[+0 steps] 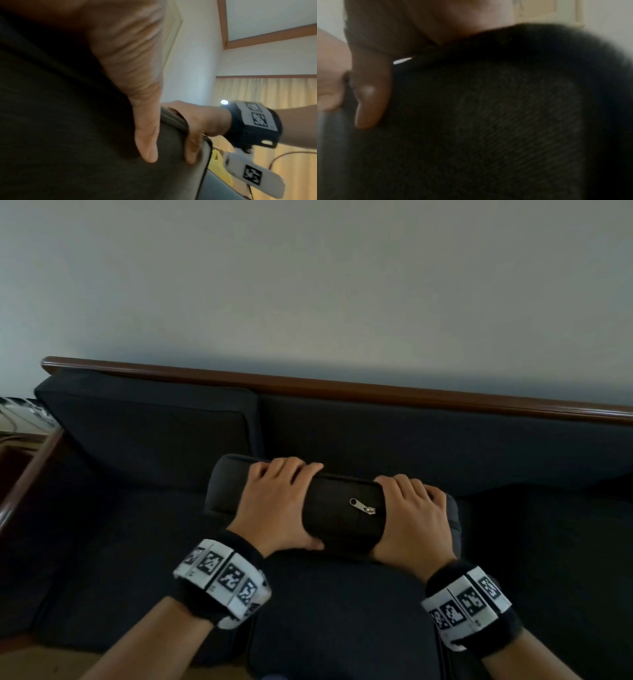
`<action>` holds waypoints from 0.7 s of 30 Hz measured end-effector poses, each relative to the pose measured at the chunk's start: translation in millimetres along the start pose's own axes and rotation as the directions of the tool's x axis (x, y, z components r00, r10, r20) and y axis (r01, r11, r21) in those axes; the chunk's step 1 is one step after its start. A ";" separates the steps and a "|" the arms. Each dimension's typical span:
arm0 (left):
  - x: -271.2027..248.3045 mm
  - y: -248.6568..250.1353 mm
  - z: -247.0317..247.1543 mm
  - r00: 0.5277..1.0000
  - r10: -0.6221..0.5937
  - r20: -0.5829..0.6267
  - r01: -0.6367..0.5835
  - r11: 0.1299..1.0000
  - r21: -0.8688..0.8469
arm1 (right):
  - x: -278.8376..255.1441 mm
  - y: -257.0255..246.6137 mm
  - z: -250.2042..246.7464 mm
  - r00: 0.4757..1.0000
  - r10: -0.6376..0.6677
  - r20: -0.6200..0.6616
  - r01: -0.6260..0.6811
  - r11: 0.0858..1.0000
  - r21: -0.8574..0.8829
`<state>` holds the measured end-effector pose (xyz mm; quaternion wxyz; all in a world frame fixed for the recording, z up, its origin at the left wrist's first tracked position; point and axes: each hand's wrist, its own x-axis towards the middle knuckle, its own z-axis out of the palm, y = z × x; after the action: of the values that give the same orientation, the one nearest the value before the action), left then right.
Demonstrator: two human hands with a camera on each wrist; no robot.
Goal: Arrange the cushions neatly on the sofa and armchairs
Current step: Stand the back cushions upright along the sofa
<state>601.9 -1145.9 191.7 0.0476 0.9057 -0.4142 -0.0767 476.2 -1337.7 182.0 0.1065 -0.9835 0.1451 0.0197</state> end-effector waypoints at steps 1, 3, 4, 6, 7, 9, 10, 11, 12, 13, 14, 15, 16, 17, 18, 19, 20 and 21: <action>-8.0 -14.1 -3.7 1.000 -0.011 -0.016 0.012 0.999 0.030 | -4.6 5.8 1.7 1.000 -0.004 -0.009 0.004 1.000 -0.004; -21.1 -39.2 -10.5 0.999 -0.024 -0.040 0.025 0.999 0.037 | -13.3 17.9 0.8 1.000 0.005 -0.010 -0.005 1.000 -0.004; -25.5 -49.8 -12.5 0.999 -0.038 -0.036 0.038 0.999 -0.019 | -17.3 24.6 -1.1 1.000 0.023 0.005 -0.023 1.000 -0.006; -30.0 -64.9 -11.2 0.998 -0.067 -0.005 0.063 0.963 -0.263 | -24.2 37.8 -5.6 0.997 0.071 0.040 -0.072 0.997 0.002; -30.6 -67.9 -7.8 0.997 -0.070 0.017 0.070 0.903 -0.424 | -26.9 44.0 -7.6 0.994 0.099 0.055 -0.100 0.995 0.006; -29.1 -62.1 2.1 0.995 -0.078 0.055 0.094 0.729 -0.678 | -29.6 52.7 -12.0 0.984 0.146 0.098 -0.147 0.989 -0.006; -28.0 -55.1 7.0 0.994 -0.092 0.061 0.107 0.668 -0.737 | -30.9 55.3 -14.6 0.977 0.167 0.130 -0.167 0.986 -0.010; -25.5 -47.0 10.6 0.993 -0.105 0.050 0.107 0.642 -0.759 | -31.9 56.2 -17.4 0.969 0.189 0.160 -0.192 0.981 -0.001; -22.1 -38.0 12.7 0.994 -0.101 0.028 0.087 0.648 -0.757 | -32.1 55.2 -20.4 0.962 0.204 0.184 -0.211 0.977 0.019; -18.5 -27.5 13.8 0.997 -0.074 -0.002 0.048 0.669 -0.742 | -32.6 51.2 -23.7 0.961 0.192 0.200 -0.203 0.978 0.039; -15.6 -15.3 13.7 0.999 -0.036 -0.033 0.001 0.691 -0.723 | -33.5 44.1 -26.9 0.971 0.142 0.193 -0.156 0.986 0.057; -13.0 -2.1 13.1 0.998 0.001 -0.064 -0.047 0.704 -0.709 | -34.3 35.5 -28.8 0.985 0.069 0.160 -0.081 0.994 0.073; -10.7 12.2 12.8 0.995 0.036 -0.093 -0.090 0.710 -0.698 | -35.7 26.8 -29.7 0.993 0.005 0.116 -0.015 0.996 0.086; -8.8 26.6 13.0 0.991 0.067 -0.117 -0.130 0.712 -0.690 | -36.8 20.2 -30.3 0.997 -0.034 0.076 0.027 0.995 0.101; -7.6 39.1 14.6 0.985 0.100 -0.140 -0.169 0.712 -0.682 | -37.8 16.7 -30.2 0.998 -0.048 0.041 0.043 0.992 0.121; -5.6 47.3 19.6 0.978 0.133 -0.163 -0.209 0.710 -0.673 | -39.3 17.2 -30.0 0.999 -0.043 0.009 0.041 0.988 0.146; -3.6 50.6 26.5 0.971 0.161 -0.179 -0.239 0.705 -0.667 | -41.5 21.1 -29.8 0.999 -0.028 -0.015 0.030 0.984 0.173; -0.7 49.9 34.2 0.968 0.179 -0.177 -0.252 0.703 -0.666 | -44.9 27.3 -29.8 0.999 -0.012 -0.036 0.019 0.979 0.201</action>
<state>558.3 -1178.7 165.5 0.4061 0.7723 -0.4570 -0.1725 425.5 -1357.0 208.7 0.2031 -0.9689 0.1405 -0.0130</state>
